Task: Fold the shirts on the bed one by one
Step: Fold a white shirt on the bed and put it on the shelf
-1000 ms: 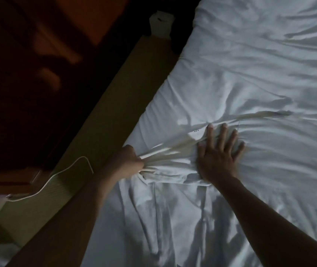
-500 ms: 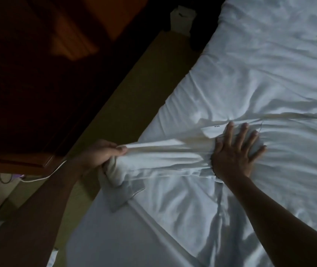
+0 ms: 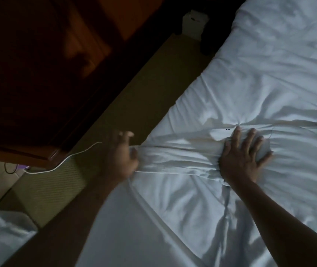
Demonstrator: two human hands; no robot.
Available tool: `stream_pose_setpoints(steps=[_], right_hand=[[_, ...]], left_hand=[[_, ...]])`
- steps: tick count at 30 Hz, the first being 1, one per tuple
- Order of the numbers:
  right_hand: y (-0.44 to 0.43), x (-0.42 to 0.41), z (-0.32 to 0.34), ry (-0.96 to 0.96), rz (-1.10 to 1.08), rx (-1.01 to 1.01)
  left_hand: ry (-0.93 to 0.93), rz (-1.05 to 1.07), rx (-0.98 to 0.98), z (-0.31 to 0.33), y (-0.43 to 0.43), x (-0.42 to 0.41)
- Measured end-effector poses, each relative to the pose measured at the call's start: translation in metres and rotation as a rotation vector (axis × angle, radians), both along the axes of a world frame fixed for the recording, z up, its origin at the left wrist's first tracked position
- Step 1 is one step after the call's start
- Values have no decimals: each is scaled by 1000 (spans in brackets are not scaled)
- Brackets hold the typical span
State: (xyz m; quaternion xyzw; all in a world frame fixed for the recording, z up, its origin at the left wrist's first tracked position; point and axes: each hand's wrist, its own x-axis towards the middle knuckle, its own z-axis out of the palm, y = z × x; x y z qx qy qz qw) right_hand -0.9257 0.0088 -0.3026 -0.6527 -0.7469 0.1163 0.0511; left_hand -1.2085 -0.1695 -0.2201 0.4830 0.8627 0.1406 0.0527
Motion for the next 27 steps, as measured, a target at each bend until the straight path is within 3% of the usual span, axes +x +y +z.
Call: stream_pose_setpoints(steps=[2,4,8,11,16,20,23,27], right_hand=[[-6,6,8,70,52,-24],[-26,15,21,151,151,-7],[-74,36,24,138,448,231],[-77,45,6,115,544,373],[-90,47,7,221,765,400],[-73,58,32,447,519,348],[-45,80,41,282,286,248],[-13,117,34,63,61,-83]], left_hand=[[-5,-274,154,-8,0,48],[29,-442,108,-18,1,92],[158,-392,69,-29,13,124],[193,-419,57,-32,9,119],[171,-482,124,-22,-6,110],[145,-309,233,-10,48,116],[120,-203,16,-15,117,130],[116,-330,-188,-30,167,147]])
